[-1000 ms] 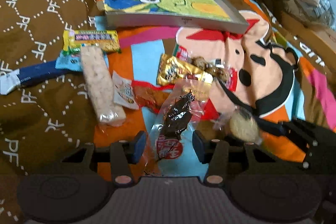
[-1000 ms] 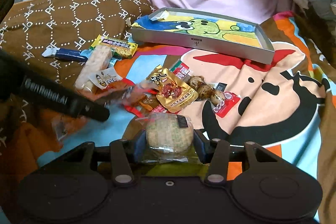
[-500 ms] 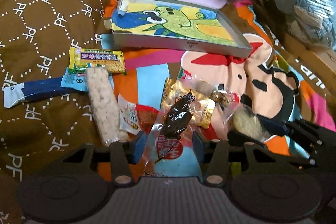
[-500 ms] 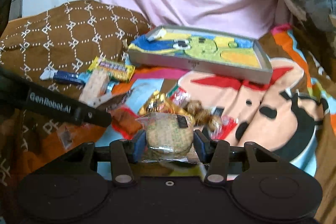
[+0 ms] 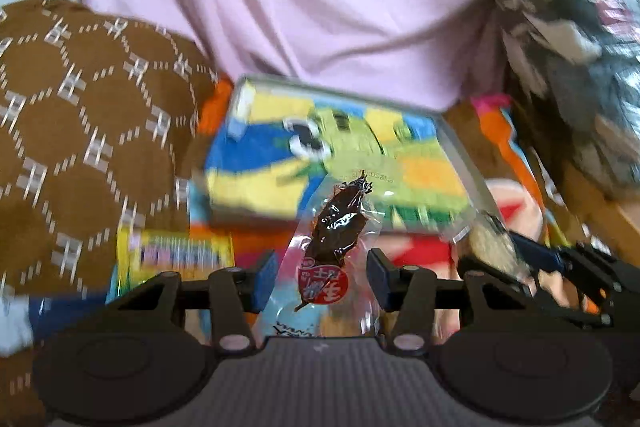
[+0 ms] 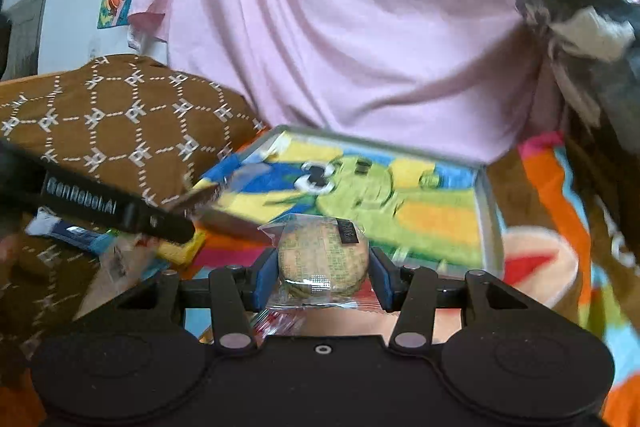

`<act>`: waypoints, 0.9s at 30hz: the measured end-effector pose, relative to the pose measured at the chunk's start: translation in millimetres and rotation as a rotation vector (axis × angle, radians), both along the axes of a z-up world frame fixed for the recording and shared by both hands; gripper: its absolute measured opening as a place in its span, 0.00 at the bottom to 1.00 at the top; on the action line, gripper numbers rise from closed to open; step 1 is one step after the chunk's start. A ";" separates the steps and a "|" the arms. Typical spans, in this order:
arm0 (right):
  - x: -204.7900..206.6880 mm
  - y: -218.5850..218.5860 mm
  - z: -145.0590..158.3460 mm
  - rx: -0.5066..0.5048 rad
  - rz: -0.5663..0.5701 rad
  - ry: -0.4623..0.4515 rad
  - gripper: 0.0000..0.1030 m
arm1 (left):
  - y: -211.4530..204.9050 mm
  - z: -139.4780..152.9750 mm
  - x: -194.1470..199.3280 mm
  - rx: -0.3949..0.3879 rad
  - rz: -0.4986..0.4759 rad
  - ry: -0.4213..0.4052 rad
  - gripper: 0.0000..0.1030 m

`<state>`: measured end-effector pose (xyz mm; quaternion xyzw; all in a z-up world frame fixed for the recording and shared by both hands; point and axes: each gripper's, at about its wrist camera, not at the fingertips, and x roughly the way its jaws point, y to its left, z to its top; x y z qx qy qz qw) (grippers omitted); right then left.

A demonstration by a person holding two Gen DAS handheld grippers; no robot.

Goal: Organize snacks
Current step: 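Lift the pastry with the right gripper and carry it into the tray, then open the right gripper to drop the pastry and withdraw from the tray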

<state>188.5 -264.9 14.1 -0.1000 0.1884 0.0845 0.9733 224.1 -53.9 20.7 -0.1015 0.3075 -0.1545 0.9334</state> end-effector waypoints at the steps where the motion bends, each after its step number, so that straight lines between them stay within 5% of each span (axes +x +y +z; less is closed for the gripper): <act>1: 11.3 -2.3 2.2 -0.005 -0.009 -0.004 0.49 | -1.9 5.3 12.4 -0.007 0.011 -0.011 0.52; 5: 51.9 -11.8 4.3 0.033 -0.077 -0.015 0.49 | -11.0 16.7 52.7 -0.002 0.018 -0.070 0.51; 6: 61.4 -13.5 2.8 0.042 -0.093 -0.019 0.49 | -14.9 16.7 63.4 0.002 0.016 -0.080 0.37; 7: 70.7 -14.9 1.0 0.049 -0.110 -0.025 0.49 | -18.2 16.6 73.3 0.010 0.011 -0.079 0.35; 15: 124.3 -18.1 -35.1 0.098 -0.171 0.063 0.49 | -36.8 -36.9 120.3 0.033 -0.018 0.037 0.35; 17: 129.2 -19.7 -42.9 0.099 -0.169 0.073 0.49 | -34.6 -39.3 117.4 0.033 -0.027 0.001 0.36; 23: 131.8 -22.5 -54.0 0.115 -0.173 0.087 0.55 | -31.7 -38.2 119.8 -0.017 -0.035 -0.006 0.53; 27: 122.4 -26.8 -47.2 0.129 -0.186 0.052 0.74 | -31.0 -32.3 115.6 -0.025 -0.027 -0.011 0.65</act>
